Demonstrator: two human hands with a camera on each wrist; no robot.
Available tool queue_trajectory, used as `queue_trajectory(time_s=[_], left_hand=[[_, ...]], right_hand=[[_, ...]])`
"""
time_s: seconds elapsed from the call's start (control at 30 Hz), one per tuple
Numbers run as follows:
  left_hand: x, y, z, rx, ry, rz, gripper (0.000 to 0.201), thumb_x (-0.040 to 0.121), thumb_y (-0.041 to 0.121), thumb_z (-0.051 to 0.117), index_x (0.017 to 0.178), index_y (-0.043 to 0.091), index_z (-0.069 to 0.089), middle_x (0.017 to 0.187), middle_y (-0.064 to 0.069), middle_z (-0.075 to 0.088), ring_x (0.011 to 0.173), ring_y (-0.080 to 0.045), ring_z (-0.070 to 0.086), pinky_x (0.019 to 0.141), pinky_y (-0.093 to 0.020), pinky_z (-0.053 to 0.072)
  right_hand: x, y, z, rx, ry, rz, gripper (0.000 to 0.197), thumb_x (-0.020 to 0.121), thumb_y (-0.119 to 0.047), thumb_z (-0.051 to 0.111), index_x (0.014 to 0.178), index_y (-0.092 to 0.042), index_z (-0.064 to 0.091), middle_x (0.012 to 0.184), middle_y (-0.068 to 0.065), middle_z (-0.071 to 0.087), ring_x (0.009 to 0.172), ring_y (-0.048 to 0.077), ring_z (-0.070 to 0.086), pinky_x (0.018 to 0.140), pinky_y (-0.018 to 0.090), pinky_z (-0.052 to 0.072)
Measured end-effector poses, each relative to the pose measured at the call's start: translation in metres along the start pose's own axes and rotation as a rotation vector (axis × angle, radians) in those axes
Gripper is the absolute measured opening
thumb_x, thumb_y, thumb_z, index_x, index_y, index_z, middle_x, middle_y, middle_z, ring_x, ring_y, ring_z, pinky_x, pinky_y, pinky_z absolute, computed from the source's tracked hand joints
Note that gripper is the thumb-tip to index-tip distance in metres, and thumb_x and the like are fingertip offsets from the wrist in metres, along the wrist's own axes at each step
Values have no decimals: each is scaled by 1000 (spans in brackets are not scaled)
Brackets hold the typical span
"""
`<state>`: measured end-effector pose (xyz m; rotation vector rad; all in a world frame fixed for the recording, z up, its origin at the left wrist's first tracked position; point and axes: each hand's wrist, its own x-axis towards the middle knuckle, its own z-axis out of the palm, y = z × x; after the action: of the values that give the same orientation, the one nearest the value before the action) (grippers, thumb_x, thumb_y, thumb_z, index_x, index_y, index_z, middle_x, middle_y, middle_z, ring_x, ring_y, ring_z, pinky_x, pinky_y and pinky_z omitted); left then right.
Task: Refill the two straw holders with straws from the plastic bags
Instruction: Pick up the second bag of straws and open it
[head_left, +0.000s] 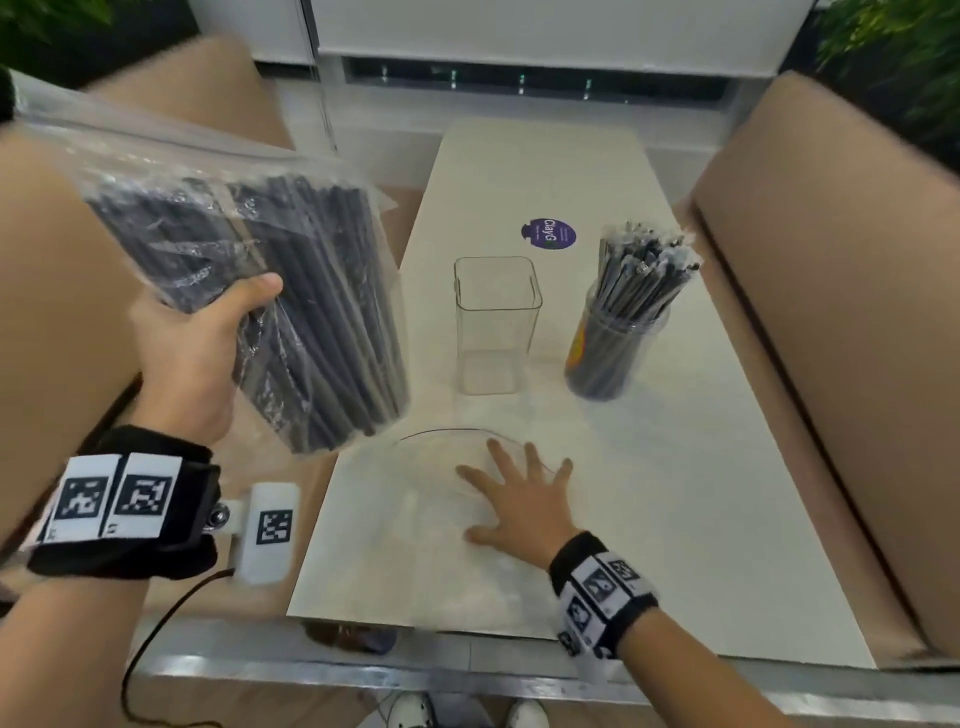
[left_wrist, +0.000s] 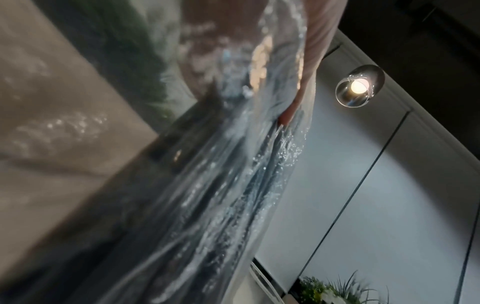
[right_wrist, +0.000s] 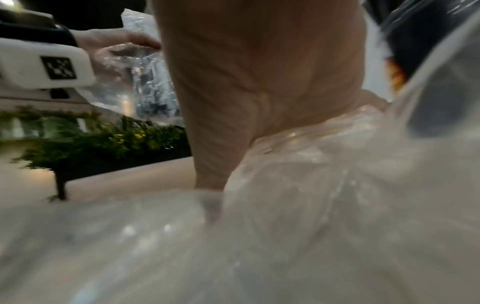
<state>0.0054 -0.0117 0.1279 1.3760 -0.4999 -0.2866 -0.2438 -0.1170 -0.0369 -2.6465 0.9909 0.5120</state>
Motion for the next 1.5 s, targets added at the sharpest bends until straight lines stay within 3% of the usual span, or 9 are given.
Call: queue_trajectory(time_s=[0.37,0.47,0.6,0.7,0.8,1.0,1.23,1.33,1.5], left_hand=[[-51,-5,50,20,-208,-49,29,78,12,74,74,26,49,49,34,62,57,20,61,67,-5,49],[-48,-14,55,24,-332,-149,39,61,32,84,96,25,68,89,22,75,85,10,68,93,-24,52],[-51,-21,57,43,-422,-52,37,75,3,77,80,39,74,87,17,77,87,-1,72,77,-21,55],[-64,-18,60,99,-509,-56,25,73,8,79,91,24,73,94,5,78,93,-14,73,88,-41,55],[-72,-15,64,201,-692,-106,39,61,42,84,94,24,73,98,-14,75,91,-36,69,86,-61,51],[-66,3,72,187,-1086,-98,37,58,43,79,93,31,75,101,5,77,93,-10,72,75,-16,55],[-52,-11,47,467,-679,151,51,53,75,71,98,56,57,106,18,62,92,1,62,74,-17,49],[-60,3,51,247,-398,107,36,72,60,69,90,31,59,88,10,61,72,-5,56,65,-22,45],[-66,28,63,203,-465,59,34,78,37,76,80,8,59,69,-7,62,59,-16,58,54,-28,50]], right_hand=[[-63,187,16,338,112,803,82,81,-81,35,151,-49,7,166,-7,0,148,41,9,112,70,13],[-65,196,6,407,106,848,86,79,-83,37,151,-49,4,165,-7,0,148,41,8,112,71,11],[-71,201,-11,485,121,831,108,64,-95,38,149,-51,-9,166,1,-7,149,44,1,112,72,4],[-88,188,-47,559,421,690,113,65,-83,54,155,-31,8,162,13,13,148,37,18,116,58,16],[-103,138,-114,625,761,251,79,81,-59,60,147,-22,38,150,-5,39,138,11,35,113,32,30],[-87,28,-171,902,522,-347,43,93,-37,61,133,-23,57,105,-4,68,85,3,65,75,21,53],[-69,-11,-155,1279,464,-399,20,93,0,60,113,1,65,64,0,57,47,8,47,49,19,43],[-62,-22,-152,1346,515,-384,19,93,1,59,112,2,63,63,-2,57,46,5,49,51,18,45],[-58,-41,-148,1368,522,-429,17,93,0,61,110,-3,61,63,-1,60,49,11,56,51,22,49]])
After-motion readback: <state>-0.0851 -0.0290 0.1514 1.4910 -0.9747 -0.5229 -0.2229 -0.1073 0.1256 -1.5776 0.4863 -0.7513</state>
